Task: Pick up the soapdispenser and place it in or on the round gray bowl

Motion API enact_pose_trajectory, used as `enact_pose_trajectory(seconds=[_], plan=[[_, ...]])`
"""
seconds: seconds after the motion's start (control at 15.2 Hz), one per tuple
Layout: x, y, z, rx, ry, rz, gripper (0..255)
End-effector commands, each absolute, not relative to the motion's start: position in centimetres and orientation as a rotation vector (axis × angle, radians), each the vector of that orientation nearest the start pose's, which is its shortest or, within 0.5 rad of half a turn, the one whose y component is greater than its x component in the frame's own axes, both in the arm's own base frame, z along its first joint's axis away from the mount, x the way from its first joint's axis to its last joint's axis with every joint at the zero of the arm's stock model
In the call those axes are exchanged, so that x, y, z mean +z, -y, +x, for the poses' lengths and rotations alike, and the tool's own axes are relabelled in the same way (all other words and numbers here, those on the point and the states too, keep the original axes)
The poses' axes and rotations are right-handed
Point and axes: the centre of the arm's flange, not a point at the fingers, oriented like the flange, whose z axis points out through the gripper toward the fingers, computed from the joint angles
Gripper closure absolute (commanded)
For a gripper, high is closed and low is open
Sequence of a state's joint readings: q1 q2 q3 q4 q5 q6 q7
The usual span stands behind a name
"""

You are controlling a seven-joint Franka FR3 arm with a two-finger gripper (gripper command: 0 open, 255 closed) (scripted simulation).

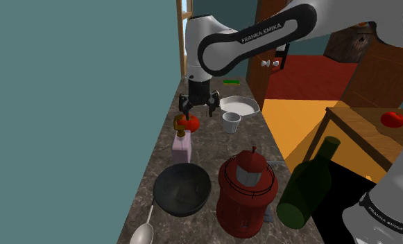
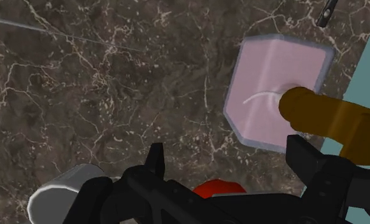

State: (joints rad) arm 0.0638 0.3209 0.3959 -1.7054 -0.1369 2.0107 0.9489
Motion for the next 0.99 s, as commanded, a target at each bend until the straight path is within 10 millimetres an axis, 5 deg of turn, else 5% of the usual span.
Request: enact_pose_trajectory(seconds=[0.0,0.26,0.92], plan=[[40.6,-27.2,61.0,-0.005,-0.738,-3.047,0],[38.2,-29.7,65.1,0.018,-0.806,-3.025,0],[34.1,-29.8,65.2,0.019,-0.809,-3.024,0]])
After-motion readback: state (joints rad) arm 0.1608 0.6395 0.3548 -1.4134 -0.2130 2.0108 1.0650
